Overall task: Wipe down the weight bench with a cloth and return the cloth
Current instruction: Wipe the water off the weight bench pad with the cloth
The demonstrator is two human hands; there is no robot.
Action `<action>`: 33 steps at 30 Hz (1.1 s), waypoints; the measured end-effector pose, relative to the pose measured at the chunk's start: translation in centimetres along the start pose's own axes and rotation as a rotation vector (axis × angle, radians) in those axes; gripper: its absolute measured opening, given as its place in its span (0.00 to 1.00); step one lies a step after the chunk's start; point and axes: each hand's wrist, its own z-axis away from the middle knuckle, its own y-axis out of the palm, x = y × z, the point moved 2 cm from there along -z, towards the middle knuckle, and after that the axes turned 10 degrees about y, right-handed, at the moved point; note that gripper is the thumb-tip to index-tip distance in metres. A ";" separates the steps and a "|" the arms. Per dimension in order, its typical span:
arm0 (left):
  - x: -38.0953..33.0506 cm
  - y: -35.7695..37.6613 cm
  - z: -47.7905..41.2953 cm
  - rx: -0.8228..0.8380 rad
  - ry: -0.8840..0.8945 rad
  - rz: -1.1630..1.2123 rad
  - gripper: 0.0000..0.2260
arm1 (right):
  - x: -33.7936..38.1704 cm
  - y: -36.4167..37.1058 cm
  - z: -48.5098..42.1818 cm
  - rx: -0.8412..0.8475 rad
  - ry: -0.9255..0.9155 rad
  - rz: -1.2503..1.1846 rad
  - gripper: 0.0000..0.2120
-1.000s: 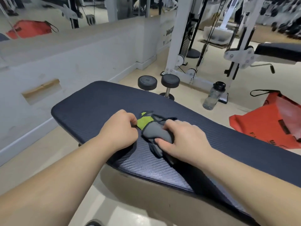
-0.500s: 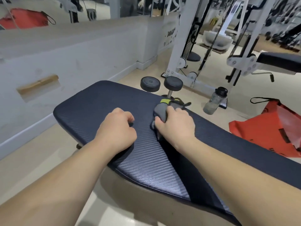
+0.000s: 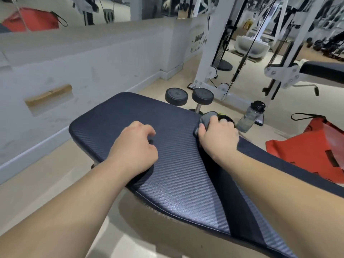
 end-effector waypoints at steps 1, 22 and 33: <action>0.1 -0.2 0.0 -0.002 -0.005 0.001 0.17 | 0.9 -0.5 1.2 -0.014 -0.072 0.035 0.24; 2.8 -2.6 1.6 -0.027 -0.083 -0.022 0.16 | 5.6 -3.4 10.3 0.019 -0.339 -0.027 0.21; 5.9 -4.6 3.2 -0.076 -0.165 -0.043 0.16 | 9.0 -2.9 8.6 0.027 -0.487 -0.031 0.22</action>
